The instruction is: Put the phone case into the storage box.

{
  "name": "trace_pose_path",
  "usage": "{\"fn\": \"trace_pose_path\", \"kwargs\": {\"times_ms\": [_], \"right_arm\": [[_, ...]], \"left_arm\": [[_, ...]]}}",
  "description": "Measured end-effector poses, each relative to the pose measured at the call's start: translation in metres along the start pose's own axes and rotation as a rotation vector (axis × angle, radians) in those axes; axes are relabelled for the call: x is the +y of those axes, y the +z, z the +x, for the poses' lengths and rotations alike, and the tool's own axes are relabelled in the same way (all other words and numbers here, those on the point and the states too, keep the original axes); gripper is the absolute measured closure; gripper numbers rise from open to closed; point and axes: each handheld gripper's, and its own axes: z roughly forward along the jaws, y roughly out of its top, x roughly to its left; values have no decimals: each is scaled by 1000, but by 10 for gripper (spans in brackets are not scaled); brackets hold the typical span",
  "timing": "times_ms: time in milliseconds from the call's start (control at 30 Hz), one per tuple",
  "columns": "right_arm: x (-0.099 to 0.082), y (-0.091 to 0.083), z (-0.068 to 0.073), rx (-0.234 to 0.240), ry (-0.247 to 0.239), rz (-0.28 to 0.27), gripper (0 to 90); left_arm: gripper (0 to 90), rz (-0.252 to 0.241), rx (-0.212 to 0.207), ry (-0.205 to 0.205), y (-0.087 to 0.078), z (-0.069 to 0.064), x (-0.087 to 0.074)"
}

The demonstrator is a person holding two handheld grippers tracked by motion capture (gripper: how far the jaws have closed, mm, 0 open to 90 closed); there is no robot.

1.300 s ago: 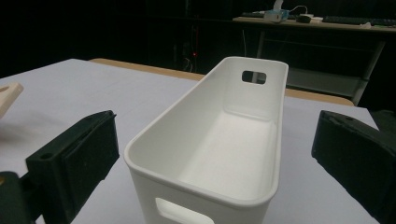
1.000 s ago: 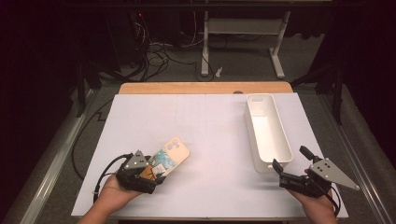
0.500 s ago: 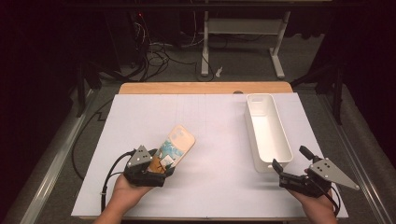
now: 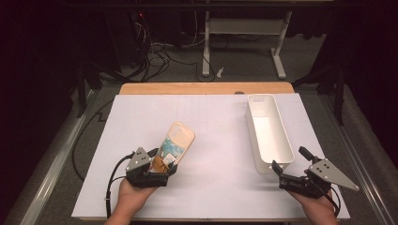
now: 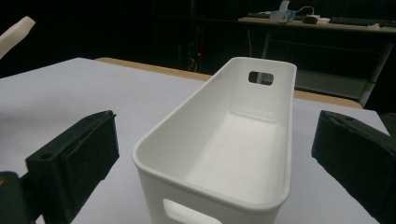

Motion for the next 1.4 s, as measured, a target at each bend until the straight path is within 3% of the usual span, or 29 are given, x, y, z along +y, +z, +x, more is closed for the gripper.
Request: {"fn": "trace_pose_path", "kwargs": {"times_ms": [33, 300, 633, 900, 1167, 1300, 1400], "right_arm": [[0, 1, 0, 1, 2, 2, 11], [3, 4, 3, 4, -6, -2, 10], [30, 14, 16, 40, -29, -32, 2], [43, 29, 26, 64, -30, -9, 2], [52, 53, 49, 137, -33, 1, 1], [53, 56, 57, 164, -41, -5, 1], [52, 55, 60, 183, -42, -1, 1]], "left_arm": [[119, -7, 2, -15, 0, 2, -2], [120, -37, -7, -16, -3, 1, -1], [122, -77, -30, 14, -9, -1, 2], [121, -84, -39, 32, -9, -3, 2], [120, -71, -69, 47, -7, -4, 3], [119, -80, -82, 54, -7, -5, 4], [119, -71, -116, 72, -4, -7, 7]]}}
